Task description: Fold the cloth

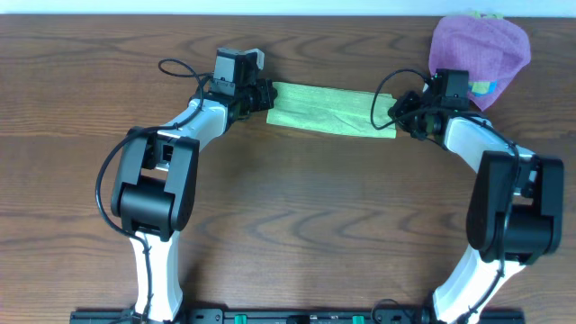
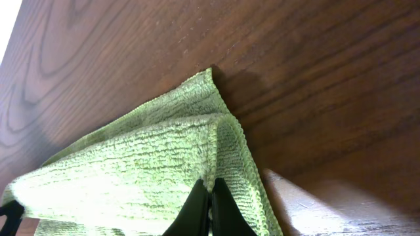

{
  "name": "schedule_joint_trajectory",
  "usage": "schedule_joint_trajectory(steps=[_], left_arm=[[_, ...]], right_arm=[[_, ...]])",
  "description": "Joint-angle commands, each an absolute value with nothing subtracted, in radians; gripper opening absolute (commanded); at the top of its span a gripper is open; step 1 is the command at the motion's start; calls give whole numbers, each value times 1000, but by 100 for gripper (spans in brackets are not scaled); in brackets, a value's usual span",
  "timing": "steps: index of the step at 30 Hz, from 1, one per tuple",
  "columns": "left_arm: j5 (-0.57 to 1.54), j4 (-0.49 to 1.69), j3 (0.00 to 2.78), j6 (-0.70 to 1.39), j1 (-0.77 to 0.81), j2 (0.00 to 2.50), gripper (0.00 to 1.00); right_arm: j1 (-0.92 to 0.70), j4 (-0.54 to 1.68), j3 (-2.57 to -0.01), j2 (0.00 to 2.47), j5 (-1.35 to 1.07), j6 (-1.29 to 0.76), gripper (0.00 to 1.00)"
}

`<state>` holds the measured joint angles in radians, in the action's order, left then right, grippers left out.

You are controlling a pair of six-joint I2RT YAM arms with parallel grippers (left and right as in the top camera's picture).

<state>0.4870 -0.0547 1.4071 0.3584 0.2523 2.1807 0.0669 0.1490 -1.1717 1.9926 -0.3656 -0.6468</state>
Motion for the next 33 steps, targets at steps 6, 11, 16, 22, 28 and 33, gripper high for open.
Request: schedule_joint_trajectory(steps=[6,11,16,22,28,33], left_arm=[[491,-35,1424,336,249,2199,6],[491,-3,1424,336,249,2199,6],[492,14,1424,337,249,2199,50],[491,20,1424,336,247,2199,65],[492,23,1426,336,244,2186,64],[472,59,1433,235,235,2110,66]], right_arm=[[67,150,-1184,1994,-341,-631,14],[78,150,-1184,1994,-349,-632,24],[82,150,-1184,1994,-360,-632,34],[91,149,-1186,1994,-386,-635,36],[117,177,-1217,1989,-452,-632,42],[128,330,-1302,1961,-456,-533,44]])
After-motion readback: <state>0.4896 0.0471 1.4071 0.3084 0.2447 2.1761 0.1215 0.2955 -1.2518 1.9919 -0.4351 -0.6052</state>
